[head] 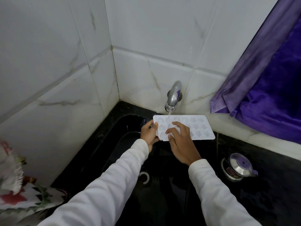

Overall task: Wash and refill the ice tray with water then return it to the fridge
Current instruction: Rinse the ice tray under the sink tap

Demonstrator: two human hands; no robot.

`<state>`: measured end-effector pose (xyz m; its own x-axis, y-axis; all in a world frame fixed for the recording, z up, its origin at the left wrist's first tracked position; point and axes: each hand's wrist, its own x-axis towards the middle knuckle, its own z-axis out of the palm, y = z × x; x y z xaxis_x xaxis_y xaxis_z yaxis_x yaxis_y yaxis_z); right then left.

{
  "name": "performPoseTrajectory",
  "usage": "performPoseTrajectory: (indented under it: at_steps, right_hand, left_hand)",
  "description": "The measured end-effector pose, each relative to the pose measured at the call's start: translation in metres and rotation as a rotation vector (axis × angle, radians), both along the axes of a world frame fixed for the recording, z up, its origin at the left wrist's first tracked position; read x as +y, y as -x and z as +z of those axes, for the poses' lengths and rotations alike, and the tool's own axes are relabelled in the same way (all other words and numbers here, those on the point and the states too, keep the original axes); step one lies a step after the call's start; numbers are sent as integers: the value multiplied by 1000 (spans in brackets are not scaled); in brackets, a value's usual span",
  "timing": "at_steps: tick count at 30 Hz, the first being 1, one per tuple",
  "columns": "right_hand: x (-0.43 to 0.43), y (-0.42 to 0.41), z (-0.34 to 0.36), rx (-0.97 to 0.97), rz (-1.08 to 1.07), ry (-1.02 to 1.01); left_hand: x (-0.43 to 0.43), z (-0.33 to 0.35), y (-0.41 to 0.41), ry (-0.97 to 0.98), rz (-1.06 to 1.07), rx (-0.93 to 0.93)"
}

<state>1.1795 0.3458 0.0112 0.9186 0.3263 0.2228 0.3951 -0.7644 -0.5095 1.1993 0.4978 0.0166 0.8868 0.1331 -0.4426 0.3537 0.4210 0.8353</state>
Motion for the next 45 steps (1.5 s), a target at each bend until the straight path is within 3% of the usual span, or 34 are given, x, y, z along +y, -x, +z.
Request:
performPoseTrajectory:
  at_steps: [9, 20, 22, 24, 27, 31, 35, 39, 45]
  right_hand:
    - [3, -3, -2, -77, 15, 180]
    - [-1, 0, -9, -29, 48, 111]
    - [-3, 4, -7, 40, 45, 22]
    - [-6, 11, -2, 123, -42, -173]
    - [-19, 22, 0, 24, -311, -407]
    - [-49, 35, -15, -126, -599, -391]
    - [-77, 42, -30, 99, -724, -420]
    - [-83, 51, -37, 416, -686, -530]
    - [-76, 66, -61, 543, -604, -528]
  left_hand:
    - [0, 3, -9, 11, -12, -7]
    - [-4, -2, -9, -36, -22, -19]
    - [-3, -3, -6, -59, -16, -25]
    - [0, -7, -3, -93, -19, -30]
    - [9, -12, 10, -122, -35, -30]
    - [17, -18, 33, -157, -59, -28]
    - [24, -30, 54, -186, -85, -15]
    - [32, -39, 70, -194, -76, -8]
    - [49, -49, 94, -223, -24, 33]
